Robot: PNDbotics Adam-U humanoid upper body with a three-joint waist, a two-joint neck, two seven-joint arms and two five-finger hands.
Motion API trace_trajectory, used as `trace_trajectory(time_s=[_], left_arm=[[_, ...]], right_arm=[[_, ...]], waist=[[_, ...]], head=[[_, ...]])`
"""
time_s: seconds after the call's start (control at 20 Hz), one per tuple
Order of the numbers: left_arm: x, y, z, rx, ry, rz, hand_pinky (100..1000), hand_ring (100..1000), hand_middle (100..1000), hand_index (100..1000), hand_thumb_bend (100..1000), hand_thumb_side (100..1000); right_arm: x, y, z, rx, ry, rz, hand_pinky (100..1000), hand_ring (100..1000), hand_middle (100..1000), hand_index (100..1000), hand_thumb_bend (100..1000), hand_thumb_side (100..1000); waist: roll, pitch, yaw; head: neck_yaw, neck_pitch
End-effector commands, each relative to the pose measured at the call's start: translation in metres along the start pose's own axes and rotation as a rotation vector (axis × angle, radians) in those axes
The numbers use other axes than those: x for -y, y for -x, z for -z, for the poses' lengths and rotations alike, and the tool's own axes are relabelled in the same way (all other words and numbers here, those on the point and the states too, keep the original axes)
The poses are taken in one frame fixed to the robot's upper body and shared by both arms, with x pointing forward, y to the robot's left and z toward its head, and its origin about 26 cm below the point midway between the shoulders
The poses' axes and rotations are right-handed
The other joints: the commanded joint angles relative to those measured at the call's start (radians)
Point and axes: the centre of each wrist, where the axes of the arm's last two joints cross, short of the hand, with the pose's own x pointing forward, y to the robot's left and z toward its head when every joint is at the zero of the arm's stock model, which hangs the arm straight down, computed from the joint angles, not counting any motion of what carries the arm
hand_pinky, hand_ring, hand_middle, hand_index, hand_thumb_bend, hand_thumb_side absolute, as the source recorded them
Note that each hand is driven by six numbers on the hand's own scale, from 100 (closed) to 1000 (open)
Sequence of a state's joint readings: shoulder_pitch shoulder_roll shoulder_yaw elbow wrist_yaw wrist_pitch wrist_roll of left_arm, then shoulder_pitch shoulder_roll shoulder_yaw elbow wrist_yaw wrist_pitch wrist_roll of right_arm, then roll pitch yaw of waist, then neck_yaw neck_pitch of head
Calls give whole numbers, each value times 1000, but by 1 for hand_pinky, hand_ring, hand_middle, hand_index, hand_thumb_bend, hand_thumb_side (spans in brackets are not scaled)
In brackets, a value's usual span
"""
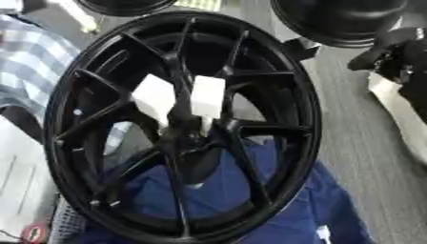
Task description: Pull the pin out of the wheel hub.
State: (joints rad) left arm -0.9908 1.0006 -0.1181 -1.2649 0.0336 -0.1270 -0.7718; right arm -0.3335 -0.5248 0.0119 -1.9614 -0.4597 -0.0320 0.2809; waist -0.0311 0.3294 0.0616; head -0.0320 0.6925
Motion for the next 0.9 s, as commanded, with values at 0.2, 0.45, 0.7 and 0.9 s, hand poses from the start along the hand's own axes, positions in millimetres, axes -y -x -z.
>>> trace_trajectory(time_s=[0.2, 0.45, 0.7, 0.9], left_arm=[[-30, 38, -88, -226, -232, -12, 727, 527, 430, 538, 100, 243], [4, 76, -108, -285, -289, -75, 832, 743, 714, 800, 274, 585], [34, 94, -119, -315, -268, -58, 891, 845, 812, 836, 385, 693], [47, 95, -130, -296, -313, -61, 856, 802, 774, 801, 301, 703]], right_arm=[[8, -16, 2, 47, 31, -43, 794, 703, 592, 728, 100, 517], [9, -19, 3, 62, 46, -39, 795, 703, 592, 728, 100, 512], [9, -19, 2, 63, 56, -35, 794, 702, 591, 728, 100, 513], [8, -19, 3, 64, 50, -26, 794, 702, 591, 727, 100, 510]], waist=[[-11, -28, 36], [-19, -30, 40], [-22, -35, 35], [-19, -41, 27]], head=[[-39, -8], [-33, -27], [-33, -38], [-21, -36]])
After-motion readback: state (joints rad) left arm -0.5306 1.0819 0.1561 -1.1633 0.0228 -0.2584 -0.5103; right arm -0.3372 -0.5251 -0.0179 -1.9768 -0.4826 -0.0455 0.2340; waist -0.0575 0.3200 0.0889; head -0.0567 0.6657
